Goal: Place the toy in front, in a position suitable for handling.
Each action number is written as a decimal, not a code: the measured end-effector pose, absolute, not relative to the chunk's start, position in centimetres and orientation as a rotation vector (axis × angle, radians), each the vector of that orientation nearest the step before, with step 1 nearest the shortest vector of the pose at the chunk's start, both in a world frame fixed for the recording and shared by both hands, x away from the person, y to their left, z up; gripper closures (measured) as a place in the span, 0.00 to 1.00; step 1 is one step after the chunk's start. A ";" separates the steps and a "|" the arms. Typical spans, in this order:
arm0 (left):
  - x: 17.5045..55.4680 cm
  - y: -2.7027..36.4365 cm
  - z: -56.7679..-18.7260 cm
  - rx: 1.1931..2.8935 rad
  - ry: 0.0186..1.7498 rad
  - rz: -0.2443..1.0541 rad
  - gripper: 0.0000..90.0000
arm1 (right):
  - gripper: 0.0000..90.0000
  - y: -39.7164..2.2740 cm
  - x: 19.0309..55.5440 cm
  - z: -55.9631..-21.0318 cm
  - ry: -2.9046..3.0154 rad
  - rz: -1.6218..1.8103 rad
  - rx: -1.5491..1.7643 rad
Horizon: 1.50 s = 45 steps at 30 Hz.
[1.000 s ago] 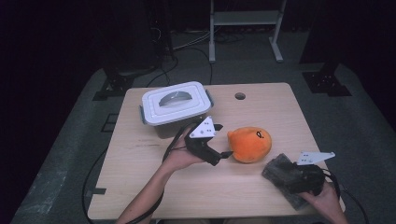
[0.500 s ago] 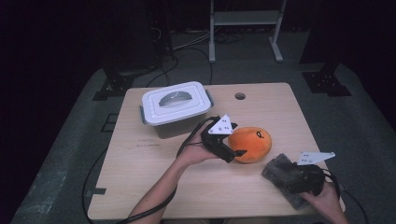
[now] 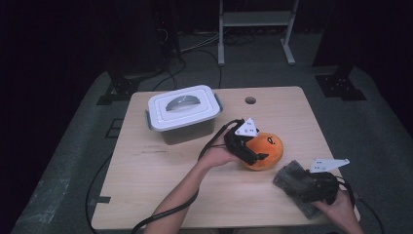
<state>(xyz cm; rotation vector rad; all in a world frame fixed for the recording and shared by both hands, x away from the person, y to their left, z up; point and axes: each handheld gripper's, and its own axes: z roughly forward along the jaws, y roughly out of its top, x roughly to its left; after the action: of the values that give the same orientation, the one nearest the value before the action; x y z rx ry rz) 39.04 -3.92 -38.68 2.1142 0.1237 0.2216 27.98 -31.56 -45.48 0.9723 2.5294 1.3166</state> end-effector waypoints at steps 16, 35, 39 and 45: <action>41.2 -5.4 -41.0 2.194 0.165 0.182 0.23 | 0.22 -31.6 28.0 -45.6 2.543 1.319 0.969; 40.4 -5.3 -40.7 2.293 0.135 0.273 0.66 | 0.22 -31.5 28.0 -45.6 2.546 1.313 0.970; 40.7 -4.6 -40.3 2.274 0.146 0.242 0.69 | 0.22 -31.6 28.0 -45.6 2.545 1.312 0.969; 40.6 -2.5 -39.1 2.231 0.174 0.231 0.70 | 0.22 -31.7 28.0 -45.7 2.544 1.311 0.977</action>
<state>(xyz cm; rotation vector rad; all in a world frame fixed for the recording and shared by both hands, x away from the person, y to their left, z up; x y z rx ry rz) 40.63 -2.52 -39.08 2.2314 0.1740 0.2312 27.98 -31.66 -45.70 0.9775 2.5445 1.3115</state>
